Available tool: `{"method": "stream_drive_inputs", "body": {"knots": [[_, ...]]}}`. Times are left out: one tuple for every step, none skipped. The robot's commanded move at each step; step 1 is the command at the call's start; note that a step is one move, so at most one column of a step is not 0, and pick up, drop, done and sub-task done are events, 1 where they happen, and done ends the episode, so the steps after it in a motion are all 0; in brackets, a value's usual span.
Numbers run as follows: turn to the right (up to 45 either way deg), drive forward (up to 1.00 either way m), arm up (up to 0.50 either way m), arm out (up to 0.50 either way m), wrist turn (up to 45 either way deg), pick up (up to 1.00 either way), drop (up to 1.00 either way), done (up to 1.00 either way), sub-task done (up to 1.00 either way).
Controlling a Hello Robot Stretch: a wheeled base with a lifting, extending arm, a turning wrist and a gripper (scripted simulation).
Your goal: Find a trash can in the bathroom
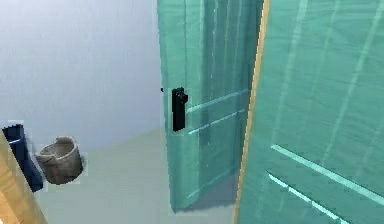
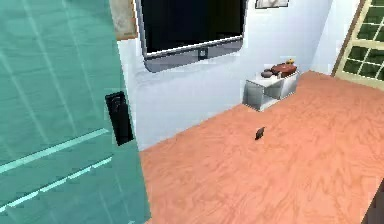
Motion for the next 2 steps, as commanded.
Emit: {"method": "stream_drive_inputs", "body": {"knots": [[0.0,0.55,0.00,0.00,0.0,0.00,0.00,0.00,0.00],[-39.0,0.00,0.00,0.00,0.0,0.00,0.00,0.00,0.00]]}}
